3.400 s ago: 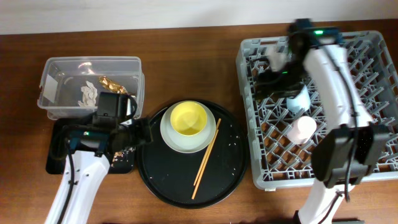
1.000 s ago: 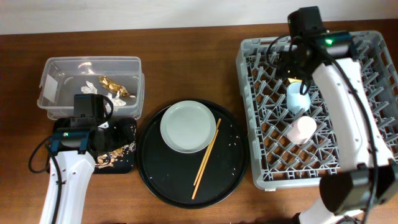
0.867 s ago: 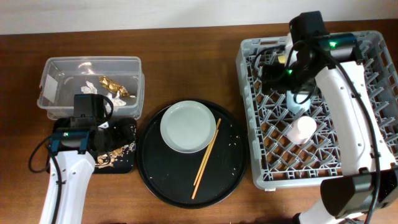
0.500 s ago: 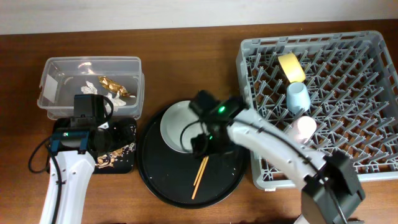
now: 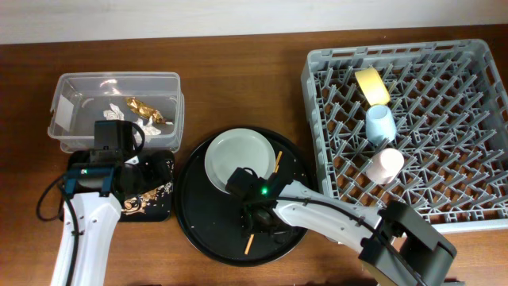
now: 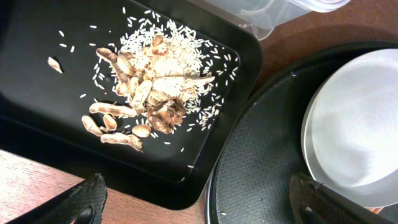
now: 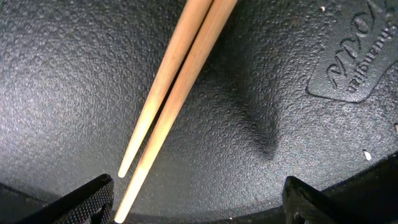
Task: Sort waste into correct bins and load items into the dishwasher rack
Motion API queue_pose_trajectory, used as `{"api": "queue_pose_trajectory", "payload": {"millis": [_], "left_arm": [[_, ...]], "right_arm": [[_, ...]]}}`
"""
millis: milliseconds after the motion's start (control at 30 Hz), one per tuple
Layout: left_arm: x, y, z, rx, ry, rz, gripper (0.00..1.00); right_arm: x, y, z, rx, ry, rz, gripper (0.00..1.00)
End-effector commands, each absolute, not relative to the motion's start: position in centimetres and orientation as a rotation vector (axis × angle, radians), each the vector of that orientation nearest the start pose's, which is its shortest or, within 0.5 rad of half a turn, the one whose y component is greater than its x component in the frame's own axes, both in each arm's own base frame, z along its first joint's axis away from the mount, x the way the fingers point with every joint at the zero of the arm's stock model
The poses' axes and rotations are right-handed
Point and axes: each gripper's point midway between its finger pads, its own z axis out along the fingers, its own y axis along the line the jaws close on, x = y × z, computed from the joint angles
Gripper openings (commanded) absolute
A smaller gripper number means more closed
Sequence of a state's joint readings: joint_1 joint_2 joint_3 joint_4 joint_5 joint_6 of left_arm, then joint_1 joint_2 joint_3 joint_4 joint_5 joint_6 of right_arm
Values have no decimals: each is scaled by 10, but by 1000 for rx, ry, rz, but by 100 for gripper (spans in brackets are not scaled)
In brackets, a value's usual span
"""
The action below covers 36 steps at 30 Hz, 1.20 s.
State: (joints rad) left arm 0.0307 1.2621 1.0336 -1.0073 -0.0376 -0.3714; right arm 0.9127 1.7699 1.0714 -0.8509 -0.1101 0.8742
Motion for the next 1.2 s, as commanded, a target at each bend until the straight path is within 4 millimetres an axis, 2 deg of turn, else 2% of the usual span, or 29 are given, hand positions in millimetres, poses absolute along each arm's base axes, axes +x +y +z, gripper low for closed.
{"api": "queue_pose_trajectory", "payload": {"millis": [0,300,533,567,700,733,767,833,900,1033,1067,1167], "left_arm": [[272,17,139,-587,2730,-27,93],[272,17,139,-588,2730,-27,93],[272,17,139,-587,2730,-27,93],[272,17,139,-587,2730,-27,93],[272,17,139,-587,2730,-27,93],[272,17,139,-587,2730,-27,93],[272,17,139,-587,2730,-27,93],[272,17,139,-587,2730,-27,93],[272,17,139,-587,2730,-27,93],[272,17,139,-587,2730,-27,93],[272,17,139,-587,2730,-27,93],[272,17,139,-587,2730,-27,93]], "right_arm": [[167,239,9,86,3203,63,87],[173,248,6,83,3178,130,85],[167,238,-7,114,3214,30,86],[166,235,-7,121,3218,13,82],[178,215,-7,236,3227,-32,79],[183,211,-7,264,3225,-29,75],[186,208,-7,285,3228,-22,67],[188,207,-6,279,3243,4,43],[186,209,-6,281,3256,22,35],[184,212,-6,283,3270,50,9],[184,212,-6,284,3270,51,4],[184,212,-6,284,3270,50,4]]}}
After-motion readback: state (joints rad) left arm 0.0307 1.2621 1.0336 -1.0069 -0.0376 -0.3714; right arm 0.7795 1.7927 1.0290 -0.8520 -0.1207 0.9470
